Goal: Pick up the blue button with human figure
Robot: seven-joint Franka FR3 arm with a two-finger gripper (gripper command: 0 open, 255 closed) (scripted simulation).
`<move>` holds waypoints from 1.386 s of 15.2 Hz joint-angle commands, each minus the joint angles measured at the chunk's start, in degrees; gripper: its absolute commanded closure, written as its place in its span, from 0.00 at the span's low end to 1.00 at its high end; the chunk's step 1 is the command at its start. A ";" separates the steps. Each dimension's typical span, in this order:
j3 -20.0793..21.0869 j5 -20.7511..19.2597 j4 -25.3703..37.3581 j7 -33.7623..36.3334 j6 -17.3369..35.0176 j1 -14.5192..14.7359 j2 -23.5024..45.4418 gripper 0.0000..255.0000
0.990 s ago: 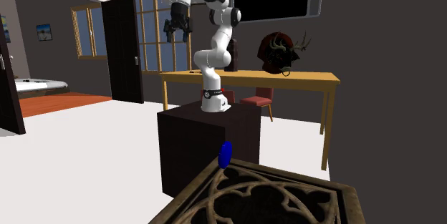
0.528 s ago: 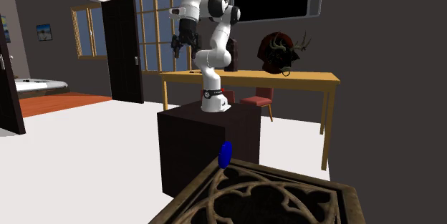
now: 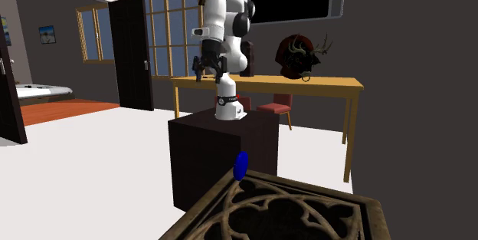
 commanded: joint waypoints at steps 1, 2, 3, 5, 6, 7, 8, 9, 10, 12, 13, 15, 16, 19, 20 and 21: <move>2.35 -0.50 0.15 2.51 3.81 -0.18 3.82 0.00; 3.56 -1.04 0.33 3.88 5.66 -0.43 5.85 0.00; 4.80 -1.78 0.59 5.36 7.47 -0.76 7.96 0.00; 7.41 -3.99 1.37 8.77 10.97 -1.76 12.40 0.00; 8.76 -5.56 1.89 10.77 12.63 -2.42 14.73 0.00; 10.09 -7.53 2.50 13.04 14.20 -3.14 17.14 0.00; 11.37 -9.94 3.22 15.60 15.66 -3.91 19.64 0.00; 12.54 -12.86 4.04 18.51 16.99 -4.67 22.25 0.00; 13.54 -16.30 4.99 21.77 18.14 -5.35 24.95 0.00; 14.48 -24.43 7.30 29.13 19.79 -5.86 30.61 0.00; 14.20 -28.71 8.66 32.93 20.28 -5.40 33.48 0.00; 12.25 -36.42 11.66 39.84 20.85 -2.95 38.98 0.00; 10.91 -39.64 13.26 42.80 21.02 -1.28 41.57 0.00; 6.93 -47.12 18.36 49.95 21.31 3.90 48.84 0.00; 5.70 -48.99 20.13 51.83 21.37 5.60 51.14 0.00; 4.59 -50.64 21.95 53.52 21.41 7.19 53.39 0.00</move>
